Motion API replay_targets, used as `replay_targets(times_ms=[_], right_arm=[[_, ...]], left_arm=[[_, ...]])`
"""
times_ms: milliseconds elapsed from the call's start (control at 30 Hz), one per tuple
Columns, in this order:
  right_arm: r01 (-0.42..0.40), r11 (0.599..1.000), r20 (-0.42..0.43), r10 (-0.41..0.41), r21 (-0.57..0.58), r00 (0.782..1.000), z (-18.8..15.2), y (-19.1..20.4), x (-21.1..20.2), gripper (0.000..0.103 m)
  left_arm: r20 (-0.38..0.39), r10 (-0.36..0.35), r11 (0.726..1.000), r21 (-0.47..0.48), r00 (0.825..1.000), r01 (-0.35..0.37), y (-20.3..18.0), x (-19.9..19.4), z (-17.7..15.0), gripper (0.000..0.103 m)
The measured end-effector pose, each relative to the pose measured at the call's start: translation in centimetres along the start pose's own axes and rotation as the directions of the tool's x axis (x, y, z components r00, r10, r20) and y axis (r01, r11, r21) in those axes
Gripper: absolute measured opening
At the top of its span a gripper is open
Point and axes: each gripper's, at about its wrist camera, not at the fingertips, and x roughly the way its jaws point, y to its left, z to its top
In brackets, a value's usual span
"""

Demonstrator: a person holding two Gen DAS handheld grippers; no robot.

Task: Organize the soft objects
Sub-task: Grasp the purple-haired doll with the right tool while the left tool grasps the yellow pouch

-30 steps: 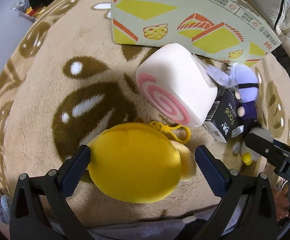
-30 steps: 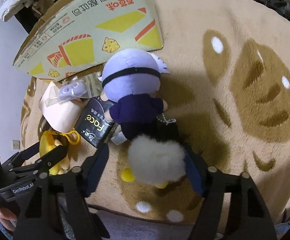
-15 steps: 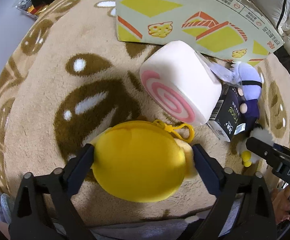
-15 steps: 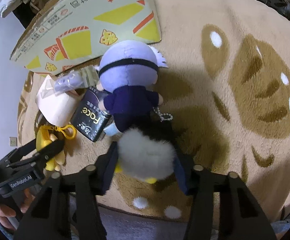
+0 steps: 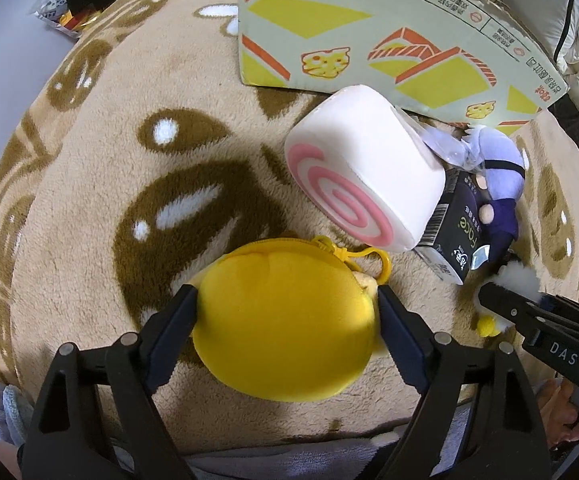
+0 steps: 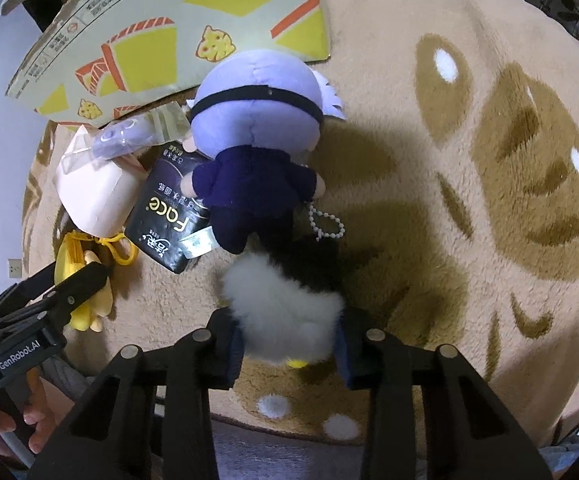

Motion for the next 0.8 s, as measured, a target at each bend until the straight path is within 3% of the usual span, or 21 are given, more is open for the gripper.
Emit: replay_targets(times_ms=[500,800], right_arm=[[0.024,1.000,0.022,-0.024,-0.019,0.999,0.0,0.3,-0.4,0.037],[-0.016,0.997,0.071,0.021,-0.072,0.997,0.1,1.9,-1.5,0.035]], left_arm=[[0.021,-0.019,0.999,-0.029,1.000,0.020,0.9,-0.8,-0.3,0.085],[0.063,-0.042,0.997,-0.056,0.997,0.045,2.4,-2.3,-1.0,0.082]])
